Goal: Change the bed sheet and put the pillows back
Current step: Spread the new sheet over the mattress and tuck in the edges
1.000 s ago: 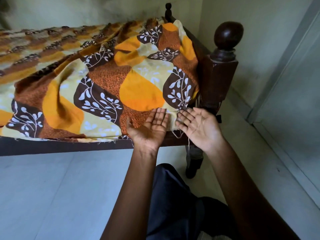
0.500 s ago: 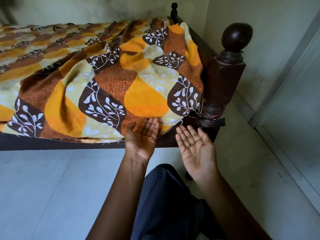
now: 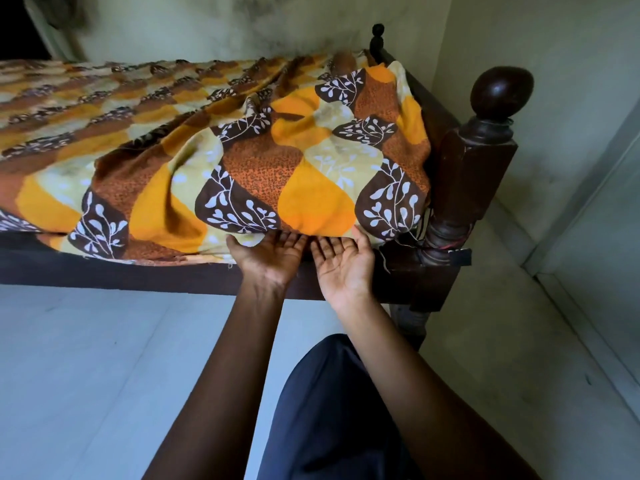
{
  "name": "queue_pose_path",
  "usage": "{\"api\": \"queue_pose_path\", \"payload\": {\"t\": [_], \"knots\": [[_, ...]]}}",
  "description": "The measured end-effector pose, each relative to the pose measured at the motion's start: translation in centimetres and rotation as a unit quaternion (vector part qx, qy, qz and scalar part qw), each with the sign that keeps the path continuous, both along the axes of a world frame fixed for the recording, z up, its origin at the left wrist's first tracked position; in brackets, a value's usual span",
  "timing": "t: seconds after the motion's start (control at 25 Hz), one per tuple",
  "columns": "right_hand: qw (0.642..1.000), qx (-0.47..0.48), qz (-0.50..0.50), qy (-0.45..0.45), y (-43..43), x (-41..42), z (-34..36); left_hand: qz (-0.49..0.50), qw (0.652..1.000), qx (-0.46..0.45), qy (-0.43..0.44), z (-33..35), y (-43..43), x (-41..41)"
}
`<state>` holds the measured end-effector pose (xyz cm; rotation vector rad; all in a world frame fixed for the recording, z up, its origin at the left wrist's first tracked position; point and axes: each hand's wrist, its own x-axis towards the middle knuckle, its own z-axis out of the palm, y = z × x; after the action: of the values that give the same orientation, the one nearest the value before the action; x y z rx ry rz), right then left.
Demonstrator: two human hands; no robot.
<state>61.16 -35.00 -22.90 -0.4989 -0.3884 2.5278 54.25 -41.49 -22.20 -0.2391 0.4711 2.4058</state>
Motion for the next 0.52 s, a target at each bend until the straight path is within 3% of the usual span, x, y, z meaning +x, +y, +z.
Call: {"api": "queue_pose_path", "payload": {"t": [0.12, 0.28, 0.52], "knots": [[1.000, -0.026, -0.015, 0.010, 0.9, -1.2, 0.9, 0.014, 1.000, 0.003, 0.009, 0.5, 1.0, -0.4], [0.993, 0.032, 0.035, -0.109, -0.4, 1.5, 0.5, -0.010, 0.989, -0.145, 0.038, -0.2, -1.4, 0.9], [0.986, 0.076, 0.119, -0.091, -5.2, 1.4, -0.7, 0.154, 0.966, -0.205, 0.029, -1.9, -9.7, 1.3]]}}
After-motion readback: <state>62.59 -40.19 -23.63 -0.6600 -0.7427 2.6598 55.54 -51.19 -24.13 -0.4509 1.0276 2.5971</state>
